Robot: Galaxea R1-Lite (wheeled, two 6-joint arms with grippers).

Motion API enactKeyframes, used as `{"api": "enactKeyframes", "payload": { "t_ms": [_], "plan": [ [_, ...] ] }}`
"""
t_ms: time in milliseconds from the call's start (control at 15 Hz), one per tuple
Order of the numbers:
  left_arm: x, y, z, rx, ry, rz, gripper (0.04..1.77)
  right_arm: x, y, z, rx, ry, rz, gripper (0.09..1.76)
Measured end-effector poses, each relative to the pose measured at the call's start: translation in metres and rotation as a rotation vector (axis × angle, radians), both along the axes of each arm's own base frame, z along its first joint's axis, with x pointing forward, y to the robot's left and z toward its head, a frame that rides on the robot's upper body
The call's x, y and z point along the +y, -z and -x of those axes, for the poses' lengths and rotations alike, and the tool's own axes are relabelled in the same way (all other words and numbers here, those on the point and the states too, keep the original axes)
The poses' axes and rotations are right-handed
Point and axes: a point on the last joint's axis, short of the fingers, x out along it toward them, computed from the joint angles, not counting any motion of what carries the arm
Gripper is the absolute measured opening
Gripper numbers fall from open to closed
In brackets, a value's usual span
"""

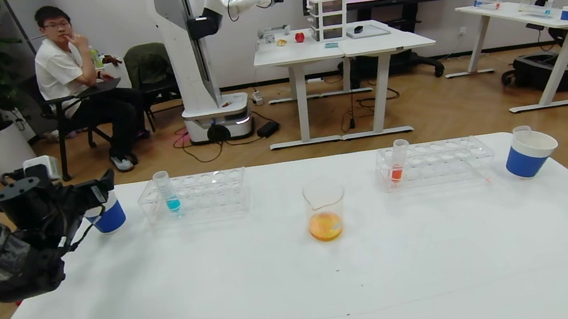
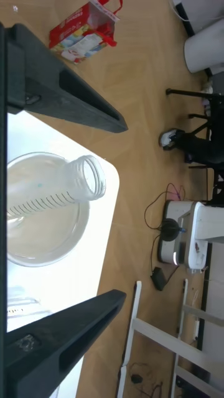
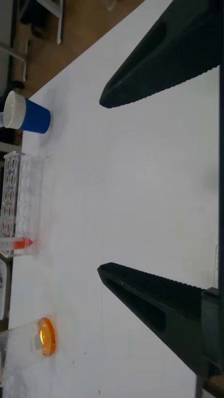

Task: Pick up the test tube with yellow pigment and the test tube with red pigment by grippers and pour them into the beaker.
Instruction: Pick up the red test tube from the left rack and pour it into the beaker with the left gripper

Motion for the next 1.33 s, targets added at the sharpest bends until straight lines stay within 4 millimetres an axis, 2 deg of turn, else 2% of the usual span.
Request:
{"api": "enactKeyframes", "payload": {
  "t_ms": [200, 333, 533, 733, 867, 1000, 1333],
  "plan": [
    [-0.008, -0.025, -0.003, -0.036, 0.021, -0.009, 1.75, 0.0, 0.0, 0.0, 0.0, 0.0, 0.0, 1.74],
    [-0.024, -0.052, -0.01, -0.055, 0.062, -0.011, 1.75, 0.0, 0.0, 0.0, 0.0, 0.0, 0.0, 1.74],
    [-0.065, -0.097, -0.019, -0.071, 0.156, -0.011, 1.75, 0.0, 0.0, 0.0, 0.0, 0.0, 0.0, 1.74],
    [-0.106, -0.142, -0.011, -0.125, 0.248, -0.018, 1.75, 0.0, 0.0, 0.0, 0.0, 0.0, 0.0, 1.74],
    [-0.118, -0.168, 0.005, -0.163, 0.267, -0.029, 1.75, 0.0, 0.0, 0.0, 0.0, 0.0, 0.0, 1.74],
    [-0.125, -0.193, 0.03, -0.193, 0.271, -0.052, 1.75, 0.0, 0.0, 0.0, 0.0, 0.0, 0.0, 1.74],
    [-0.124, -0.242, 0.119, -0.247, 0.267, -0.115, 1.75, 0.0, 0.0, 0.0, 0.0, 0.0, 0.0, 1.74]
  ]
}}
